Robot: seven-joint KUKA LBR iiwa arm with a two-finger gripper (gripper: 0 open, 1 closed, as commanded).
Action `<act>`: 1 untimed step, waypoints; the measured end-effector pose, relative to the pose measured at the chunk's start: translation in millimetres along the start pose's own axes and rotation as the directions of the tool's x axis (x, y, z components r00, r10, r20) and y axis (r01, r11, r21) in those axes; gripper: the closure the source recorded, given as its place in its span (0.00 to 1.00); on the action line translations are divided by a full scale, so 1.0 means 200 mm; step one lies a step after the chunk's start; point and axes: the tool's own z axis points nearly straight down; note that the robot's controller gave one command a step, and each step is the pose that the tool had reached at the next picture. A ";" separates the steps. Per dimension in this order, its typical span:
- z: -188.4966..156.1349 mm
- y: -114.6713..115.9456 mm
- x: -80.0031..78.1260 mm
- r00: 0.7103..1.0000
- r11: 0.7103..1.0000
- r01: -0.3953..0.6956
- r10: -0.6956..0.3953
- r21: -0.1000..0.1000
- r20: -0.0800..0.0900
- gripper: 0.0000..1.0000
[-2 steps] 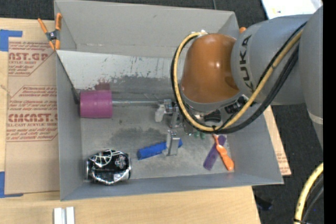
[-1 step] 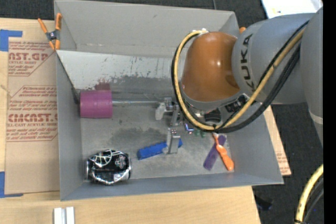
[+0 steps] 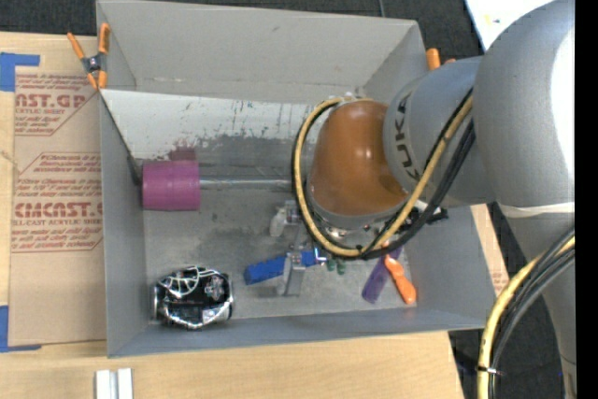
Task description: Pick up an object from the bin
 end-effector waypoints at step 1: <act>0.08 0.01 0.05 0.997 0.997 0.081 -0.081 -0.001 0.011 1.00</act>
Offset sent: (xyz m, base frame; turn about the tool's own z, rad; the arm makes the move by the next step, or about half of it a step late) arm 0.0000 0.0000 0.0000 0.0000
